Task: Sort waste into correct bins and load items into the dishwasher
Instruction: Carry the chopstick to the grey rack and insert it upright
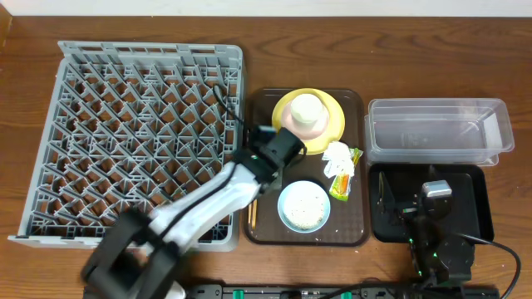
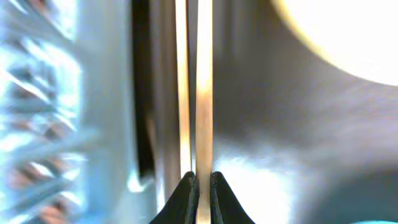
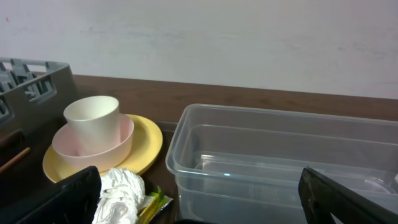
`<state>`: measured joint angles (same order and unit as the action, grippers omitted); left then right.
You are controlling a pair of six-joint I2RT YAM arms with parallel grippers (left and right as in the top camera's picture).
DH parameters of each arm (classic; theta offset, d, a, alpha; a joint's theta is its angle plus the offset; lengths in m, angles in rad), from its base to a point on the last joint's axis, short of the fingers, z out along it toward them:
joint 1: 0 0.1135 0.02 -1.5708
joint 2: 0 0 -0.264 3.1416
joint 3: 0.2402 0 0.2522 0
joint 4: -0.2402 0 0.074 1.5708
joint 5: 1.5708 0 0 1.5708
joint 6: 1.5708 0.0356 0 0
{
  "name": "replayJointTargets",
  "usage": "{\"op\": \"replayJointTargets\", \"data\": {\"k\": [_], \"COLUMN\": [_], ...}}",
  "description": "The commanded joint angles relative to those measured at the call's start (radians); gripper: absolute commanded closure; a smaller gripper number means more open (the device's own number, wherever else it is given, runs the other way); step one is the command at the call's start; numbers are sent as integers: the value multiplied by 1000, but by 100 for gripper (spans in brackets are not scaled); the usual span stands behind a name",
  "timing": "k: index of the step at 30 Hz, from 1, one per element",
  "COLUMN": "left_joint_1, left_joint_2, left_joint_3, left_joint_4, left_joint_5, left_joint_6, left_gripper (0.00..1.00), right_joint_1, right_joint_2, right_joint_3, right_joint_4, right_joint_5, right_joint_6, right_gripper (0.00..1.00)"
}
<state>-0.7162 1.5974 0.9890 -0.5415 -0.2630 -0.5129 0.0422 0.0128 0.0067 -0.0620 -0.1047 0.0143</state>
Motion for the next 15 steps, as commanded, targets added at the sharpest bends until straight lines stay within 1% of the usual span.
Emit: {"op": "replayJointTargets", "data": {"k": [1,3,6,9,13,15], "left_joint_1": [0,0,1,25,103,154], "left_joint_2": [-148,-209,-242,-238,-218,-205], "left_joint_3": [10,10,10,3,-14,-16], "left_joint_4": [-4,-11,-34,-50,-50,-48], "left_joint_5": [-64,-74,-157,-236,-201,-123], "left_joint_6": [113,171,197,217,219,253], "left_gripper": [93,93,93,93,92,93], "right_joint_1": [-5,-6,-6,-6,-6,-5], "right_joint_2": [0,0,0,0,0,0], "right_joint_3": [-1,-1,-1,-1,-1,-1], "right_joint_4": [-3,-3,-3,-3,-3,-3], "right_joint_5": [-5,-5,-5,-5,-5,-5], "right_joint_6": [7,7,7,7,7,7], "right_gripper": [1,1,1,1,1,1]}}
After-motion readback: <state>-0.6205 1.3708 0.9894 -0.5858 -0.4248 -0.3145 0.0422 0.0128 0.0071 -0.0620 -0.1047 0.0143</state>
